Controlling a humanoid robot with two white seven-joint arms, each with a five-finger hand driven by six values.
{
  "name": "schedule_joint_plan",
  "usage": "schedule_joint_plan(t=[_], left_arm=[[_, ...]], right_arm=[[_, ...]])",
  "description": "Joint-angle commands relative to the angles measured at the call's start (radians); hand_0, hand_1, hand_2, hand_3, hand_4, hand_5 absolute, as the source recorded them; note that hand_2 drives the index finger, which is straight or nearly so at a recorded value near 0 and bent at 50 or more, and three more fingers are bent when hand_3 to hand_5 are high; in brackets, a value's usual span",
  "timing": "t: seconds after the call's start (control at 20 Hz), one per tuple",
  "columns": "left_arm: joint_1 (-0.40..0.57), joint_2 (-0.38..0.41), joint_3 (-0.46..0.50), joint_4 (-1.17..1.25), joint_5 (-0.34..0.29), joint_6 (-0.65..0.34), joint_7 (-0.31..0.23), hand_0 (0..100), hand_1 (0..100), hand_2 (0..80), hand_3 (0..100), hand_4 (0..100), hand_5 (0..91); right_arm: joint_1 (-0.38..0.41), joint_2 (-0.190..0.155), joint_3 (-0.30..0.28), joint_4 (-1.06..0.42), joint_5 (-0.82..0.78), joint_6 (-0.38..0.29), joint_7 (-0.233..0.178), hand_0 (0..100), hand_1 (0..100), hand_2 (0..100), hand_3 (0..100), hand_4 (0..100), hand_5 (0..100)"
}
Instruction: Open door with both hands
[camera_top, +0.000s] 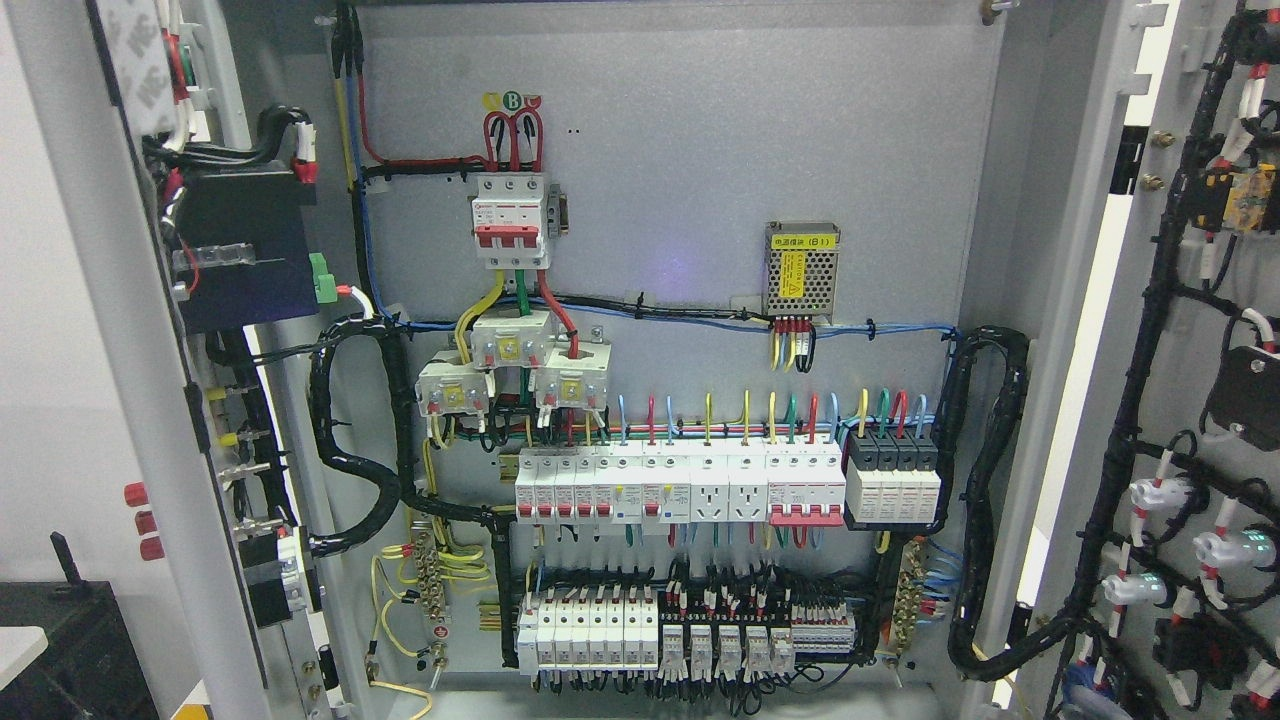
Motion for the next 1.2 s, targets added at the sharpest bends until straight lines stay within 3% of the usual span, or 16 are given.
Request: schedule_joint_plan(t=[0.0,0.35,0.7,1.15], left_arm=[[-0.096,0.012,0.007,-0.177,0.003,-0.041,0.005,0,0,0.0,0,0,0.0],[-0.184,-0.024,0.073,-0.18,0.005,-0.173,0.007,0,0,0.0,0,0,0.0],[-0.251,-0.093,0.133,-0.178,0.008,-0.176,0.009,0,0,0.0,0,0,0.0],[-0.242,-0.114,0.245,-0.18,0.035,-0.176,0.019,0,0,0.0,0,0,0.0]], right_arm=[[0.0,-0.01,-0.059,0.031,-0.039,0.003,0.0,38,0,0,0,0,0],[0.002,-0.011,-0.066,0.042,-0.046,0.001,0.001,38,0,0,0,0,0],[0.047,-0.013,-0.066,0.027,-0.046,-0.014,0.012,38,0,0,0,0,0],[0.064,-0.01,-0.1,0.027,-0.046,-0.03,0.01,38,0,0,0,0,0]])
